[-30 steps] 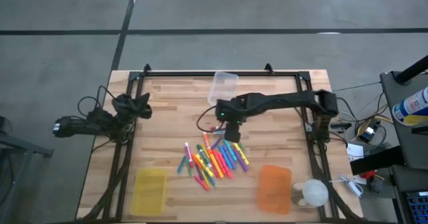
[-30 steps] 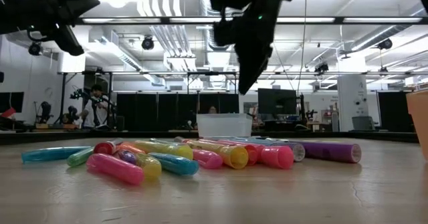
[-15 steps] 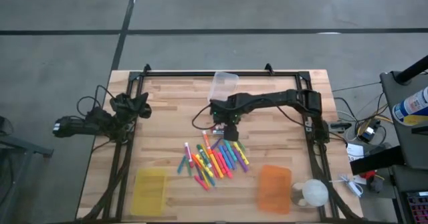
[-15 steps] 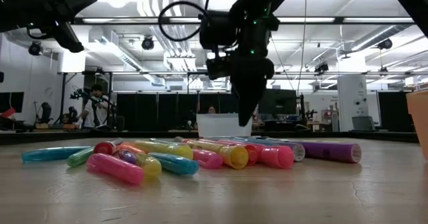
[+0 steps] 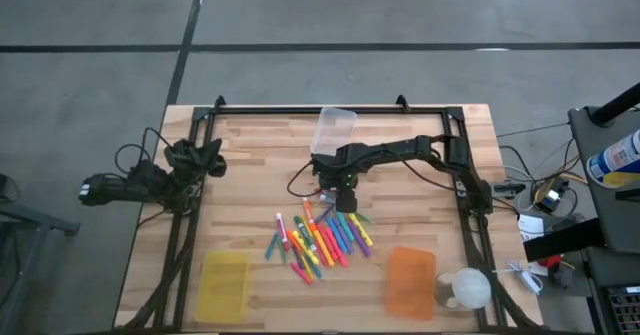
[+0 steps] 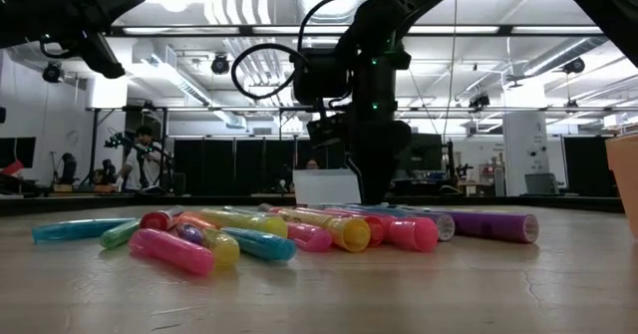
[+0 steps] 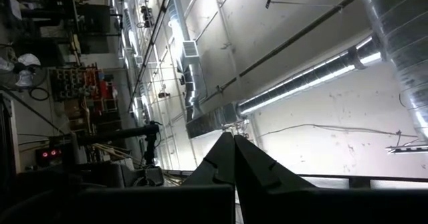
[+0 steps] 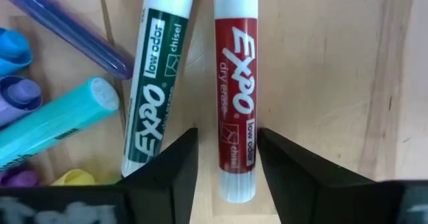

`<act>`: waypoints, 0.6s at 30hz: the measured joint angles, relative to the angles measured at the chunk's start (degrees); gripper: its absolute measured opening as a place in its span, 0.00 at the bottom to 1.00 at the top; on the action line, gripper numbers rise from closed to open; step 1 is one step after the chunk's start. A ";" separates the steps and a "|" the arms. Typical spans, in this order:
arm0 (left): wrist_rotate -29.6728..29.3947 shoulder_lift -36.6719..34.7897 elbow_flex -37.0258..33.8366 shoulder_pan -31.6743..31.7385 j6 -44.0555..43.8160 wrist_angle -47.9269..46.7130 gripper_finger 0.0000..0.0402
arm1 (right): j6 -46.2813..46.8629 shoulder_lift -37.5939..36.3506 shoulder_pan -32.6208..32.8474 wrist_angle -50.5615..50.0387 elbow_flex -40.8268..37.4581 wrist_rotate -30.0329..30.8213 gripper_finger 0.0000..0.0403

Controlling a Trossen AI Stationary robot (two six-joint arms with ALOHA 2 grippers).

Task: Pick & Place Markers
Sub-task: Put the red and white marker pen into the white bin

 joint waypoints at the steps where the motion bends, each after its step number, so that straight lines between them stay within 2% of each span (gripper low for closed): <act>1: -0.01 0.00 0.00 0.01 0.44 -0.05 0.00 | 0.06 0.00 -0.01 0.13 -0.02 0.19 0.36; 10: 0.00 0.00 -0.07 0.01 1.00 -0.05 0.00 | 2.40 0.00 -0.57 1.48 0.00 0.38 0.14; 18: 0.00 0.00 -0.09 0.02 0.97 -0.05 0.00 | 10.04 -2.45 -1.18 -1.37 2.85 -3.18 0.13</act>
